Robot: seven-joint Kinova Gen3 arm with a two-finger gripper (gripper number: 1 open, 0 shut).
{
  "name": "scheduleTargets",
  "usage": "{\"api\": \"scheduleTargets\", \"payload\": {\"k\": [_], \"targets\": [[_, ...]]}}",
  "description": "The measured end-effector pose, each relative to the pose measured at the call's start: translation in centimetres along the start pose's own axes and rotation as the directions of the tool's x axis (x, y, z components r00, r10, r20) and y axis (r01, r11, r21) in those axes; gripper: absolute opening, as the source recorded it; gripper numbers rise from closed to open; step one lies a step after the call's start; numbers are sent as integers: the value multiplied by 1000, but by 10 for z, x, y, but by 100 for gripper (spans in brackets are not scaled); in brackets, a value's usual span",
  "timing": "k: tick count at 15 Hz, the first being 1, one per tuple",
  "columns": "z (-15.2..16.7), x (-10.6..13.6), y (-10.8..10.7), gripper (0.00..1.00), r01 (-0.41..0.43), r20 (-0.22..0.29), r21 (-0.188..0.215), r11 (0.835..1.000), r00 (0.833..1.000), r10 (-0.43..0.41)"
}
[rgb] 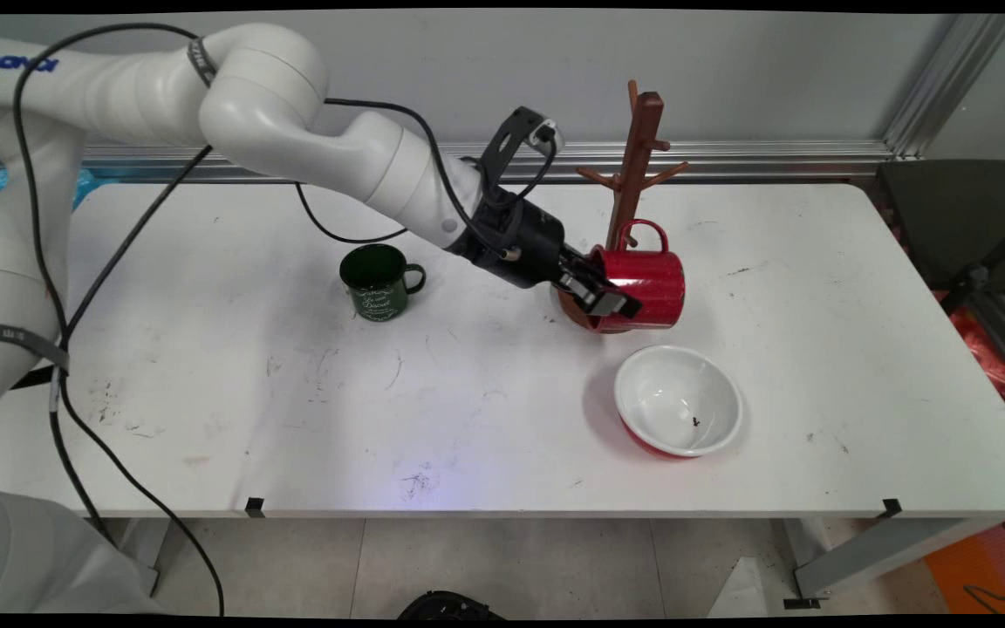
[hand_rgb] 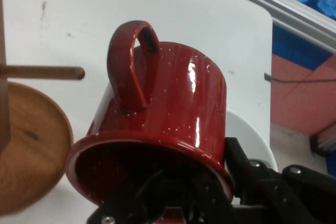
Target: Place the picked object on the table
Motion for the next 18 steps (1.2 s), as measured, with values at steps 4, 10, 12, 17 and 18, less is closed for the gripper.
{"api": "scheduleTargets", "payload": {"k": [4,10,12,17,18], "targets": [[-23,0,8,0,-59,86,7,998,995,59],[-67,-6,10,0,-191,253,2,982,950,185],[-79,-8,7,0,-231,300,0,973,928,220],[-105,-9,0,0,-333,415,-3,943,857,304],[-108,-8,-1,0,-345,430,-3,939,847,313]]}}
